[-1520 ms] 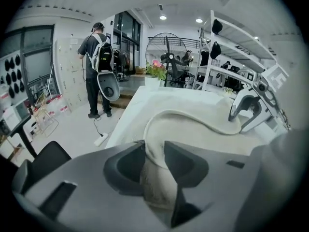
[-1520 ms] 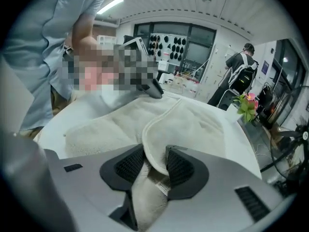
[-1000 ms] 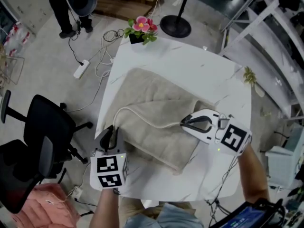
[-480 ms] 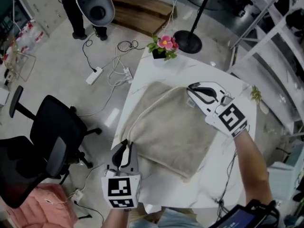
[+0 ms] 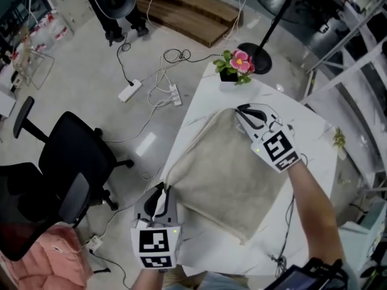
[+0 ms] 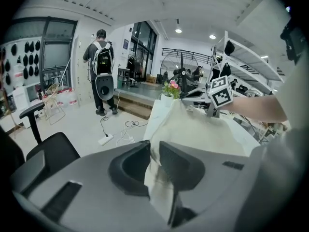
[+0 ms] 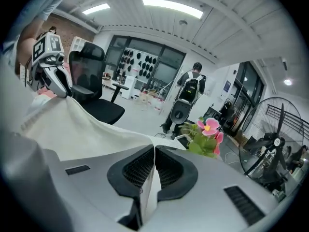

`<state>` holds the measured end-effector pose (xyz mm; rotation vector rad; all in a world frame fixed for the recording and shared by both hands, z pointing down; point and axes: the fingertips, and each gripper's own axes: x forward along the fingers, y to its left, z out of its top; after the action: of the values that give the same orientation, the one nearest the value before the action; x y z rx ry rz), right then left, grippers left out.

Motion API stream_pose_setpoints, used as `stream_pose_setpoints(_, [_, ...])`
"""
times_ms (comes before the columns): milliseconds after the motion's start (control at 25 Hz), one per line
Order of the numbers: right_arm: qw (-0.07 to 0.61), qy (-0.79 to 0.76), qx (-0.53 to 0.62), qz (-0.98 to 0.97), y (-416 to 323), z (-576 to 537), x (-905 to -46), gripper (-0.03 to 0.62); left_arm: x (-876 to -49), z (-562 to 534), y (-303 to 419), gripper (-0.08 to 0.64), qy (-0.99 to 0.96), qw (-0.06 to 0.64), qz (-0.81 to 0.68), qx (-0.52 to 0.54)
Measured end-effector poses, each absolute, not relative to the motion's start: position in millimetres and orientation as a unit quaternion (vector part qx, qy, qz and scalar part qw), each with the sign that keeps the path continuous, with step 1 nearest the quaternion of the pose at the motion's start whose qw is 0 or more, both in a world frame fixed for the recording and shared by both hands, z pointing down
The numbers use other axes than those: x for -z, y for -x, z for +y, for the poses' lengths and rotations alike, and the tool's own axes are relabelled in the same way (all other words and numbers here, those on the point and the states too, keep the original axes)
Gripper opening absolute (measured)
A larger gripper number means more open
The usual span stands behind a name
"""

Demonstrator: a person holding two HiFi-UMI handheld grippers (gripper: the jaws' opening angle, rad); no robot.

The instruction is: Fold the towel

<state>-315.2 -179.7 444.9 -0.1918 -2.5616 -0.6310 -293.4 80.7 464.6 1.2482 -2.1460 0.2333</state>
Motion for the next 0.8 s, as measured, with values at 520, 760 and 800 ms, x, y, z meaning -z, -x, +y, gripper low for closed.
stream_pose_setpoints(520, [0.320, 0.061, 0.212, -0.922, 353, -205, -519, 0.029, -517, 85, 309, 0.061, -0.457, 0.356, -0.804, -0.134])
stream_pose_setpoints(760, [0.333, 0.078, 0.169, -0.924, 353, -199, -518, 0.081, -518, 81, 309, 0.088, -0.468, 0.349, -0.796, -0.160])
stream_pose_setpoints(800, [0.322, 0.086, 0.140, -0.932, 351, -197, -507, 0.160, -512, 82, 309, 0.140, -0.474, 0.345, -0.795, -0.155])
